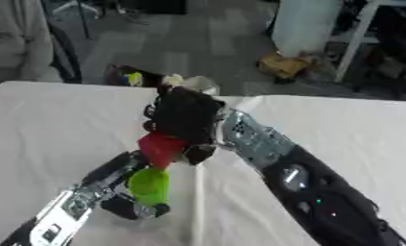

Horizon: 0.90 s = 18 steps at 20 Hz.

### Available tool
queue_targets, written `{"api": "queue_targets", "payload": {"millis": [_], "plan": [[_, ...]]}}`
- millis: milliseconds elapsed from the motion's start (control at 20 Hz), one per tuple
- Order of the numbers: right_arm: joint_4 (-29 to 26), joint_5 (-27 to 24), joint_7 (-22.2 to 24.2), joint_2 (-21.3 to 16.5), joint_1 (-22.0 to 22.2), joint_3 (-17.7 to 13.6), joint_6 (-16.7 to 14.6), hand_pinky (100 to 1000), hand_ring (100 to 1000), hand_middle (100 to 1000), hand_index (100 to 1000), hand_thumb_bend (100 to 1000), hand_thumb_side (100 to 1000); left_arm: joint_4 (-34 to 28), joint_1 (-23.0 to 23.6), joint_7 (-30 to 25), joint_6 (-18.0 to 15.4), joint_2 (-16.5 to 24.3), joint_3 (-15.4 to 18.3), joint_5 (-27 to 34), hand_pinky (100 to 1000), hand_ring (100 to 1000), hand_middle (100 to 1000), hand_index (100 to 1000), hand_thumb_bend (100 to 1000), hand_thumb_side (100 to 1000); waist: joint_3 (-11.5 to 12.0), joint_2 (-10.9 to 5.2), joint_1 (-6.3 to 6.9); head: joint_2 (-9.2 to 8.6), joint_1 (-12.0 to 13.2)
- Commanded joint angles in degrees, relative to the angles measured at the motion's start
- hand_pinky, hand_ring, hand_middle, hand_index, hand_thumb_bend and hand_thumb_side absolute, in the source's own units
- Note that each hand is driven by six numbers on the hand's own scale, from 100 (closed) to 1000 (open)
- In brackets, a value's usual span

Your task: Pour the contents of one cup into another cup.

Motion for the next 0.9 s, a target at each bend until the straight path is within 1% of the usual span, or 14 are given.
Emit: {"api": "queue_targets", "payload": {"millis": [50,150,200,300,350,400,450,500,550,600,700,900], "plan": [[-1.6,-1.1,0.0,-0.9,-1.3,-1.0,0.6,653,393,348,466,100,360,-0.1,-1.2,1.9,0.3,1.3,1.6,-2.1,100,136,368,634,257,236,0.0,-1.23,0.20,-0.24,0.2],[-1.8,-1.3,0.0,-0.9,-1.3,-1.1,0.8,652,392,347,465,100,361,0.7,-1.4,3.2,0.5,1.5,2.1,-3.9,100,159,395,647,296,272,0.0,-1.27,0.25,-0.31,0.1],[-1.8,-1.4,0.1,-0.9,-1.3,-1.1,0.9,652,392,346,465,100,361,1.2,-1.4,3.9,0.6,1.7,2.4,-4.9,119,183,416,659,344,296,0.0,-1.27,0.26,-0.35,0.1],[-2.0,-1.7,0.1,-0.9,-1.2,-1.2,1.1,651,391,345,465,100,361,1.8,-1.5,5.1,0.7,2.0,2.6,-7.0,327,357,508,711,580,406,0.0,-1.27,0.27,-0.34,0.1],[-2.1,-1.9,0.1,-0.9,-1.2,-1.3,1.2,651,390,344,464,100,360,1.9,-1.5,5.5,0.7,2.1,2.6,-8.1,489,501,608,762,791,495,0.0,-1.27,0.28,-0.33,0.2],[-2.2,-2.0,0.1,-1.0,-1.1,-1.4,1.4,650,389,343,464,100,360,2.1,-1.4,5.7,0.5,2.2,2.5,-9.2,593,608,687,802,933,555,-0.1,-1.25,0.30,-0.36,0.2],[-2.4,-2.2,0.1,-1.1,-1.1,-1.5,1.6,650,389,343,463,100,360,2.2,-1.4,5.7,0.2,2.3,2.5,-10.3,626,646,718,815,996,587,-0.1,-1.23,0.33,-0.39,0.2],[-2.5,-2.4,0.0,-1.1,-1.0,-1.7,1.9,649,387,341,462,100,359,2.2,-1.3,5.7,-0.2,2.3,2.5,-11.3,706,745,783,850,1000,707,-0.1,-1.22,0.35,-0.38,0.2],[-2.6,-2.7,0.0,-1.2,-1.0,-1.9,2.1,649,386,341,462,100,359,2.3,-1.2,5.7,-0.7,2.3,2.6,-12.3,720,765,791,854,1000,718,-0.2,-1.23,0.37,-0.37,0.2],[-2.7,-3.0,0.0,-1.3,-0.9,-2.1,2.5,647,383,337,460,100,358,2.3,-1.2,5.6,-1.3,2.2,2.6,-13.2,755,803,817,873,1000,753,-0.2,-1.23,0.39,-0.37,0.2],[-2.8,-4.1,0.0,-1.4,-0.4,-2.9,3.7,639,369,323,450,100,348,2.5,-0.9,5.4,-2.6,2.0,2.7,-15.1,770,817,835,884,1000,777,-0.3,-1.22,0.45,-0.44,0.3],[-1.4,-7.4,-1.0,-1.8,1.0,-5.1,6.8,626,349,302,436,100,331,2.9,-0.3,5.7,-4.3,1.5,2.9,-18.1,770,815,837,887,1000,785,-0.4,-1.22,0.59,-0.47,0.5]]}}
